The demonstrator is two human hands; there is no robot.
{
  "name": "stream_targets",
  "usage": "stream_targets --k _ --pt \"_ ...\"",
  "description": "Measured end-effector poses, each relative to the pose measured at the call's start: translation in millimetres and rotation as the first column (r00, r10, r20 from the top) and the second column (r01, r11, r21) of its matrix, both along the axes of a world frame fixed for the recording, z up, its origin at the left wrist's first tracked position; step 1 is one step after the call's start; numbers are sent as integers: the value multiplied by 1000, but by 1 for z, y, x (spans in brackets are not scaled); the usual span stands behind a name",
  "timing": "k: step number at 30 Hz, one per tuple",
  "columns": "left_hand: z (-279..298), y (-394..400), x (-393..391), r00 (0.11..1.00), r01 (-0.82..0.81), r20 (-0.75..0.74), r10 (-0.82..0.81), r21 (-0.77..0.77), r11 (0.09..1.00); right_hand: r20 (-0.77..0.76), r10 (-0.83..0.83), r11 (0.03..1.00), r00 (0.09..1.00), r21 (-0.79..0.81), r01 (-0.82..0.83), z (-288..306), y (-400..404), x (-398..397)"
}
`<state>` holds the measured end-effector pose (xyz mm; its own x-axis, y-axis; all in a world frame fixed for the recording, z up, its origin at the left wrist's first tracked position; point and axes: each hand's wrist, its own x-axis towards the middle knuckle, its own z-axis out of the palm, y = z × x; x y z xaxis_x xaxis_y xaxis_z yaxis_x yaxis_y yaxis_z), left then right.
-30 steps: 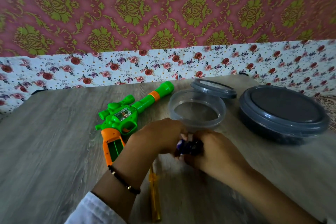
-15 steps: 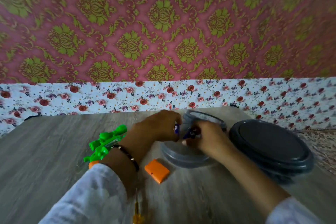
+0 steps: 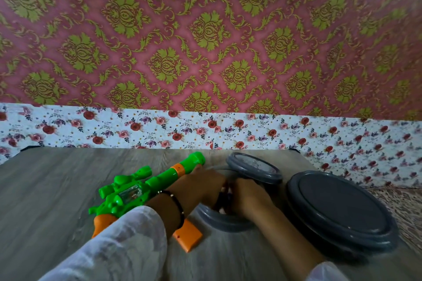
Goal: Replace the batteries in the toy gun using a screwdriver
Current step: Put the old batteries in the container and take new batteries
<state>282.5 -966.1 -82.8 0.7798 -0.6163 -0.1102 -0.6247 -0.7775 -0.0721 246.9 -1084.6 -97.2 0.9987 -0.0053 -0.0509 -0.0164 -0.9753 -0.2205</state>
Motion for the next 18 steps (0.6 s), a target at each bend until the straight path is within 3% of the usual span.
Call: stream_targets --k 5,10,14,16,18 --pt "-5 1 4 1000 -1 23 1 33 999 16 -11 1000 1000 -21 12 -1 1 -2" --pt "-3 4 1 1000 -10 -20 9 -47 999 1 -1 1000 1000 -14 1 2 2 -6" --pt "-2 7 -9 993 -81 82 88 -85 993 20 5 1000 1000 20 -6 8 1 -7" --pt "-4 12 -14 984 -125 101 145 -177 976 56 1 998 998 64 -5 11 -3 -10" --pt "-9 19 -21 969 -187 76 233 -386 903 160 -6 993 987 117 -13 14 -8 -14"
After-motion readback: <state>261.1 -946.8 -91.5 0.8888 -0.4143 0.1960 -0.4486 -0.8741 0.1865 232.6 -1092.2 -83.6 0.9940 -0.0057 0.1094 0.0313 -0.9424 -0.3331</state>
